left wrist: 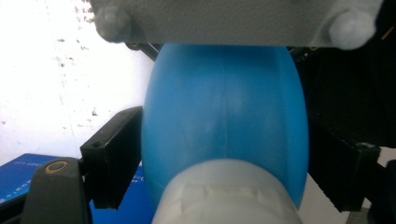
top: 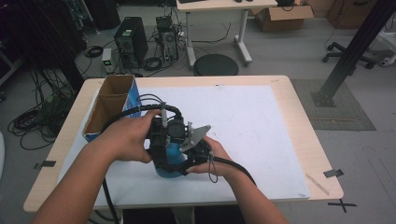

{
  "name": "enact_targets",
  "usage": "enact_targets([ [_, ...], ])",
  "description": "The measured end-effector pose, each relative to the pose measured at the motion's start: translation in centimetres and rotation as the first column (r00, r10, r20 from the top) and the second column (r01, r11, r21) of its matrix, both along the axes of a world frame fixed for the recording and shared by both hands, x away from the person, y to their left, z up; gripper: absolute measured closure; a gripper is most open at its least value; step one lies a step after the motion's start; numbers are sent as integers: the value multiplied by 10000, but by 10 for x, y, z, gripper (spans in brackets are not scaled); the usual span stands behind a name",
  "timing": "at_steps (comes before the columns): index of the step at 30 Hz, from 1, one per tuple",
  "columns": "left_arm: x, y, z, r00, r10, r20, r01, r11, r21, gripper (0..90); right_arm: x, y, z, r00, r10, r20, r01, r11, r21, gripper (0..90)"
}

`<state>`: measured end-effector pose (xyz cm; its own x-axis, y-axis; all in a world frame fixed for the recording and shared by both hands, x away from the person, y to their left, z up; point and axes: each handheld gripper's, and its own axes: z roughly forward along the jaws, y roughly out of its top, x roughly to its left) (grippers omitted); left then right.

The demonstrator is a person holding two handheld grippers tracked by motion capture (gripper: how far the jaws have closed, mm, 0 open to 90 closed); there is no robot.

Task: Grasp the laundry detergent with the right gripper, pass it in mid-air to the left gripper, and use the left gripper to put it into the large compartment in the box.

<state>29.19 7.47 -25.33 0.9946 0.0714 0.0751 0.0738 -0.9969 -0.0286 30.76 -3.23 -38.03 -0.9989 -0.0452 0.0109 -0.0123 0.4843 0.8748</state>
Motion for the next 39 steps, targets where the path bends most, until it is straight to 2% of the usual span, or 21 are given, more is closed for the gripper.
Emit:
enact_targets([
  [1,0,0,-1,10000,7,0,-7,10000,6,207,1,1,0,9999,71,107,-72,9999,141,452],
  [7,0,-1,0,10000,7,67,-7,10000,24,221,2,0,1,9999,28,147,-31,9998,192,451],
  [17,1,-1,-1,10000,-75,36,75,10000,40,368,1,1,1,9999,62,160,-65,9998,196,452],
  [22,0,-2,-2,9999,-110,93,110,9999,70,377,1,1,1,9999,65,138,-67,9998,209,452],
  [30,0,-4,-1,9998,-177,-7,177,9990,405,385,0,1,1,9999,137,92,-138,9997,209,453],
  [39,1,-4,2,10000,-11,-78,13,9998,215,388,0,-1,2,9999,121,44,-123,9994,331,448],
])
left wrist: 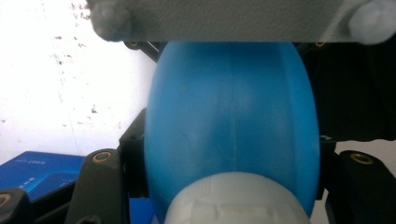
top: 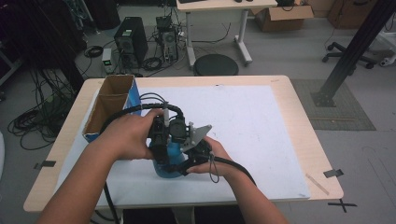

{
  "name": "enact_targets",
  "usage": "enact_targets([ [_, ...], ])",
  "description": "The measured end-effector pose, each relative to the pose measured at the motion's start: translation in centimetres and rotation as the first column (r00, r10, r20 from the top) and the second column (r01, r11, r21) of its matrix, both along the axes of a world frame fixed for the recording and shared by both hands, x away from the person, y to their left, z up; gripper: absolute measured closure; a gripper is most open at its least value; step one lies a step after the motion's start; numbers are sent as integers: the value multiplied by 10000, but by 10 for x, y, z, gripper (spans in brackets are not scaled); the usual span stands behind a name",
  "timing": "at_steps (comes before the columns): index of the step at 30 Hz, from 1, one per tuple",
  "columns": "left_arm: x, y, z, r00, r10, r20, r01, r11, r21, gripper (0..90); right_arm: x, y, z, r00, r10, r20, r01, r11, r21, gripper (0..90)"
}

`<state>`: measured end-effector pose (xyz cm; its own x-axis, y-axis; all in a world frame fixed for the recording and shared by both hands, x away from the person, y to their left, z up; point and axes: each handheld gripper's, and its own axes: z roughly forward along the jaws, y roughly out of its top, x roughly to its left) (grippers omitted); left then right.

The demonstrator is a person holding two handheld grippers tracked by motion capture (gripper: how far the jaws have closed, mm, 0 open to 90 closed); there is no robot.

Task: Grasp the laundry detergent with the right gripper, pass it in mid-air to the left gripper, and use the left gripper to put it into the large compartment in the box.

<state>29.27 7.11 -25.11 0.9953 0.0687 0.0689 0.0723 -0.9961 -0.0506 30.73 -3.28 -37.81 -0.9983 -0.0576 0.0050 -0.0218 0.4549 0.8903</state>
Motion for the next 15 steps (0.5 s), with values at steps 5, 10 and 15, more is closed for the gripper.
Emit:
enact_targets([
  [5,0,-1,0,10000,44,-88,-44,10000,46,388,0,0,0,9999,97,-74,-97,9999,65,434],
  [10,1,-2,3,9999,71,77,-72,9999,125,387,-1,0,-2,9999,91,-83,-88,9995,304,325],
  [15,2,-3,7,9998,134,134,-136,9998,155,387,-1,-3,-3,9994,-89,-325,107,9984,553,259],
])
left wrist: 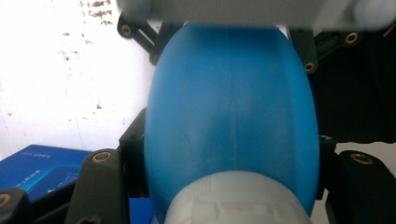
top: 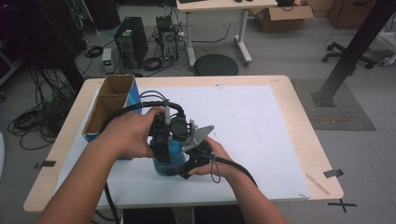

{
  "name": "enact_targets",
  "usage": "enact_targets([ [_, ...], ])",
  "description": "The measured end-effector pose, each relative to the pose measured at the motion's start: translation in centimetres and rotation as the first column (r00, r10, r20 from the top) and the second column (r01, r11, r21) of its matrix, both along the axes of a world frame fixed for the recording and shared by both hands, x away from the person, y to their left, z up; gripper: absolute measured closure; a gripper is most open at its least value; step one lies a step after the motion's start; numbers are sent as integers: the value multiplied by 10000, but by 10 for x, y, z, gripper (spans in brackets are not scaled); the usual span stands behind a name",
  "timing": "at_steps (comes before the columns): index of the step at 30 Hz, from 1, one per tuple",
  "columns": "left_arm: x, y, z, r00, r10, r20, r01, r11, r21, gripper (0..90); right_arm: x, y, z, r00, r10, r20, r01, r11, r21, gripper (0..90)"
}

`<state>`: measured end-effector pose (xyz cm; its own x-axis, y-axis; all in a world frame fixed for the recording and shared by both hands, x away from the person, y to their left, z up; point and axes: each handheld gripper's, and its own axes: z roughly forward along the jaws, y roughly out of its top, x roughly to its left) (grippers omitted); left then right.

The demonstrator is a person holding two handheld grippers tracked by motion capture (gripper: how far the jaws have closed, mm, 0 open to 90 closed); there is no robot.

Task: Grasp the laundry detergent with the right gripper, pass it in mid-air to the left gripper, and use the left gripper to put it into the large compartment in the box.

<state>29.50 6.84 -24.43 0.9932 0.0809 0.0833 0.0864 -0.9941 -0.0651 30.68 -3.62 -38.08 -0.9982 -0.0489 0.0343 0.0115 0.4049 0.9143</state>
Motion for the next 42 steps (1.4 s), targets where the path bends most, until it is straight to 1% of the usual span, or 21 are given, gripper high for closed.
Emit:
enact_targets([
  [3,1,0,1,9999,105,-26,-105,9999,31,388,1,-3,0,10000,-83,26,83,9997,250,216],
  [4,1,0,1,9999,167,-25,-167,9999,10,387,0,-5,1,9998,-158,-120,162,9994,320,210],
  [6,2,0,1,9997,227,-54,-226,9997,72,387,1,-7,1,9996,-238,-118,242,9990,376,198],
  [7,2,-1,1,9997,250,-59,-249,9997,87,387,2,-9,2,9993,-342,-142,348,9985,427,160],
  [9,3,-1,2,9993,369,-110,-368,9993,81,387,3,-11,2,9989,-445,-130,450,9980,433,138],
  [11,3,-1,3,9989,452,-128,-451,9990,50,386,3,-13,3,9989,-439,-157,446,9979,461,122],
  [15,4,-1,7,9979,618,-170,-618,9981,-17,386,4,-18,3,9990,-318,-328,333,9983,483,32],
  [17,6,-1,10,9951,934,-333,-935,9956,-1,386,4,-23,4,9993,-145,-351,161,9988,467,6],
  [20,8,0,15,9886,1422,-489,-1425,9898,-35,385,5,-33,7,9996,-143,-261,155,9988,468,4],
  [22,10,1,18,9850,1641,-532,-1645,9864,-47,385,6,-42,11,9991,-320,-290,335,9980,544,2],
  [25,13,3,23,9759,2136,-440,-2145,9766,-176,385,7,-57,15,9981,-551,-272,566,9966,592,1],
  [28,18,6,30,9587,2813,-425,-2829,9585,-366,384,7,-72,20,9962,-835,-266,849,9948,560,1],
  [29,20,8,34,9467,3179,-509,-3204,9460,-497,385,7,-76,21,9955,-916,-242,927,9944,514,1],
  [30,22,10,36,9394,3378,-586,-3412,9380,-620,384,7,-81,23,9936,-1101,-240,1111,9927,470,1],
  [31,24,12,40,9275,3673,-697,-3722,9246,-810,383,7,-84,24,9923,-1208,-281,1219,9916,439,1],
  [34,27,18,49,9181,3879,-818,-3953,9113,-1150,383,7,-96,28,9872,-1565,-300,1575,9870,332,1],
  [35,28,19,53,9099,4055,-876,-4139,9017,-1250,383,6,-100,30,9864,-1616,-292,1624,9864,262,1],
  [36,28,20,57,9050,4164,-865,-4246,8964,-1271,383,5,-105,33,9858,-1667,-219,1671,9857,198,1],
  [39,29,22,66,8837,4642,-604,-4681,8752,-1217,383,3,-114,38,9843,-1763,-100,1763,9843,39,2],
  [40,30,23,69,8695,4912,-518,-4937,8616,-1180,383,3,-117,40,9840,-1783,-46,1783,9840,9,2],
  [42,32,26,74,8304,5556,-422,-5565,8234,-1112,383,2,-122,43,9826,-1855,16,1855,9826,-15,2],
])
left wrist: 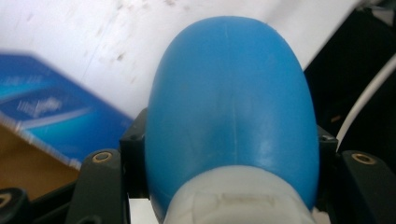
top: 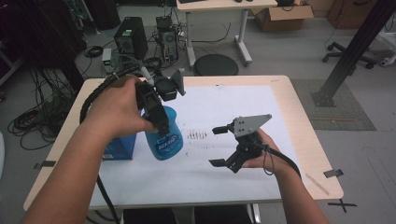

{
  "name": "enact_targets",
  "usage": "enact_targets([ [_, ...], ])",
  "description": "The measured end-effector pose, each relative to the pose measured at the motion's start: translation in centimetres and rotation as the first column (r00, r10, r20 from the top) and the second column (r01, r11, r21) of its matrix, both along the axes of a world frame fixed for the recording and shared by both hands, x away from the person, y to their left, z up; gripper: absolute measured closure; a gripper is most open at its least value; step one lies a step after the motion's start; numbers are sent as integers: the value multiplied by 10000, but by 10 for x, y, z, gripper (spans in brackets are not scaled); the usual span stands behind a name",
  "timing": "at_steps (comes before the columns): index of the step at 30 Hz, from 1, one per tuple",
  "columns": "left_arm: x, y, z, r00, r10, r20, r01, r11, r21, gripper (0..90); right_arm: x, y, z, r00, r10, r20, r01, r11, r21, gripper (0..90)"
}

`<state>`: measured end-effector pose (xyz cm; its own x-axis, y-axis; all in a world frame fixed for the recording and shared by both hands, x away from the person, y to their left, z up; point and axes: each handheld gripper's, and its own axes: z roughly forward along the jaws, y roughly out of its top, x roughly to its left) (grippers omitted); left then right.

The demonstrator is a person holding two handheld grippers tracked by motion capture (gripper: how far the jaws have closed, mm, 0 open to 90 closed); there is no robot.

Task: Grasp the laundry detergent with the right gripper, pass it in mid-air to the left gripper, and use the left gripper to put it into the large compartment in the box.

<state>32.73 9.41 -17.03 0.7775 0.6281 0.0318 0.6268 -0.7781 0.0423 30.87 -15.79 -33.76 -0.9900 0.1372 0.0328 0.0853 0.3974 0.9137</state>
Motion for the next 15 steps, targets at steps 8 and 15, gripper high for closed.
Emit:
enact_targets([
  [8,8,19,22,9726,2295,360,-2292,9733,-116,383,-1,-18,10,9994,-307,181,309,9995,-97,2],
  [15,17,33,33,9355,3516,341,-3524,9356,209,383,-1,-27,13,9986,-479,221,487,9981,-386,2],
])
